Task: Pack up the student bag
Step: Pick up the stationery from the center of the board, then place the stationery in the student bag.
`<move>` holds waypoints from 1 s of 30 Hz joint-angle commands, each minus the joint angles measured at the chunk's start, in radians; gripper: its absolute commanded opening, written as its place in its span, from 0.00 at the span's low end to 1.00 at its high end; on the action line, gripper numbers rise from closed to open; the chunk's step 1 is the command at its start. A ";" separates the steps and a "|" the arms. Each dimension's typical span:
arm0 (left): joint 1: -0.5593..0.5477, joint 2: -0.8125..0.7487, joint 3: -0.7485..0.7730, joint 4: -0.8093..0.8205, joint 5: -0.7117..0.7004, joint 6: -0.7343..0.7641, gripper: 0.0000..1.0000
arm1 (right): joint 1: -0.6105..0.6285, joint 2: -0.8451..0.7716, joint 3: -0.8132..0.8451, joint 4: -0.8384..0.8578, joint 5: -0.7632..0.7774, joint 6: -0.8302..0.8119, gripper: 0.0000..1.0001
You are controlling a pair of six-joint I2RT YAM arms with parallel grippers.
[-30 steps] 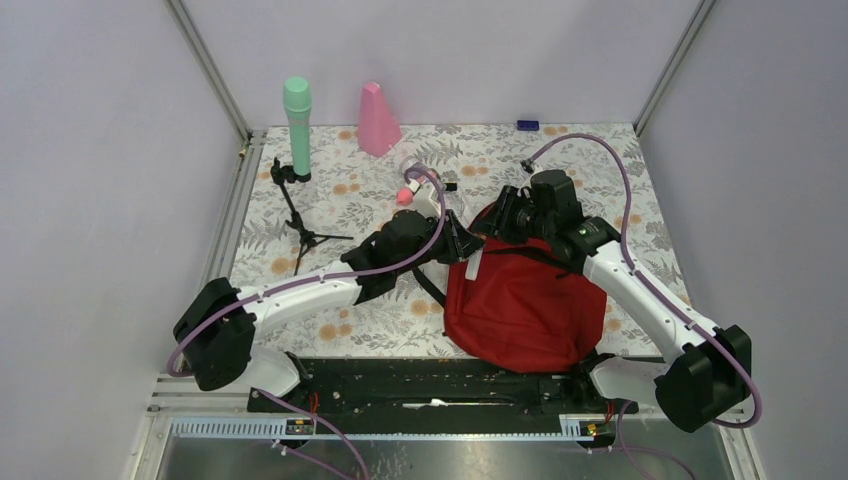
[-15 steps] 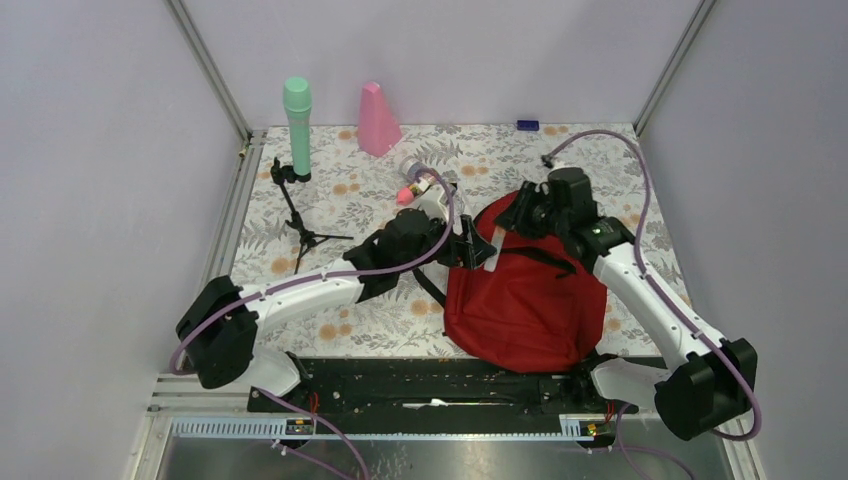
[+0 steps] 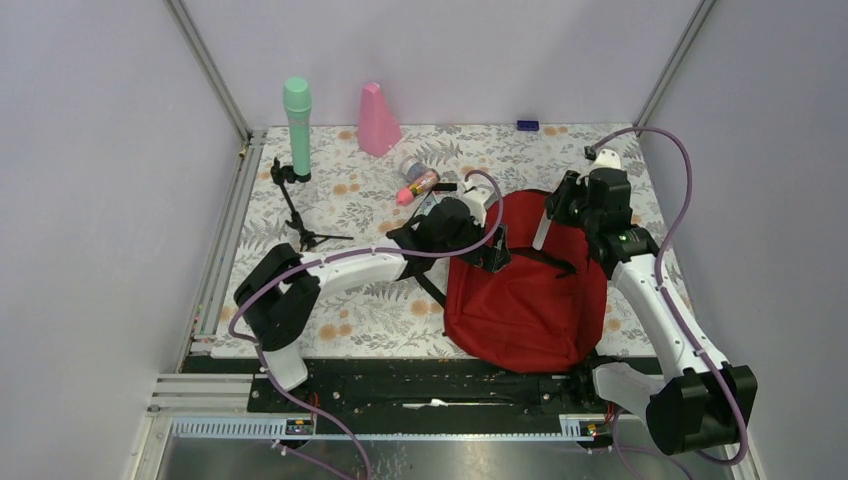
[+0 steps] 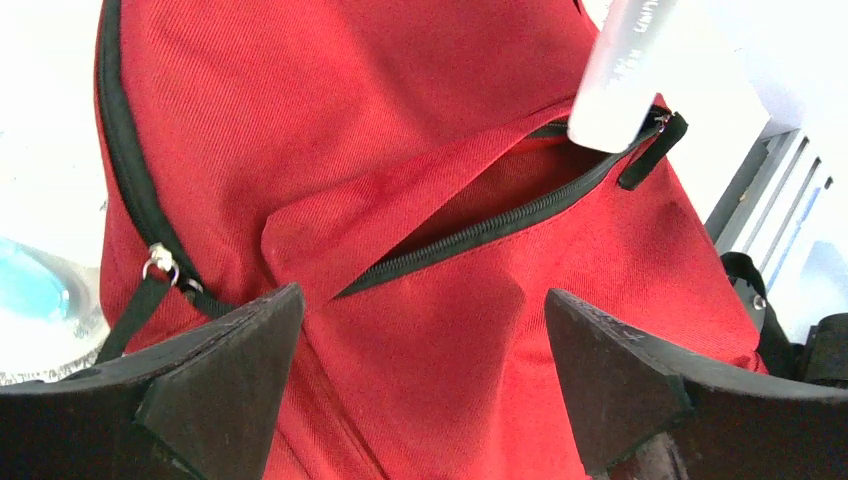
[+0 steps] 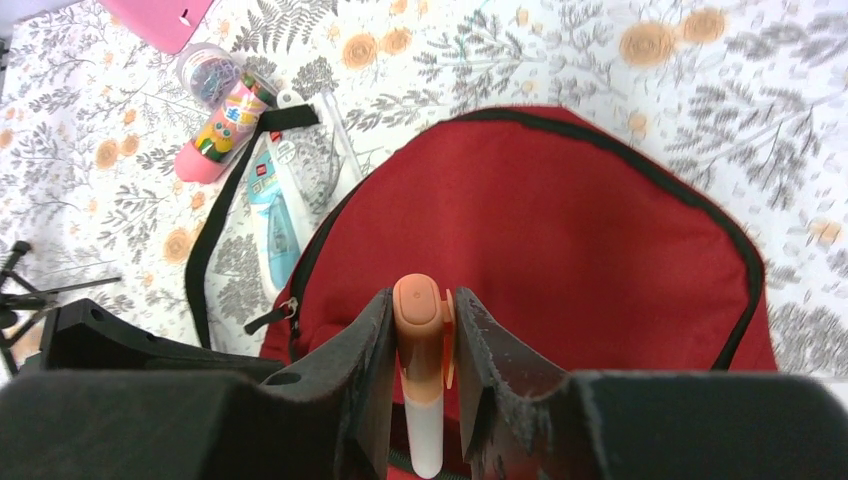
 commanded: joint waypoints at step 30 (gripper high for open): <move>0.048 -0.054 -0.117 0.075 0.037 -0.081 0.95 | -0.017 0.221 0.094 -0.158 -0.473 -0.384 0.09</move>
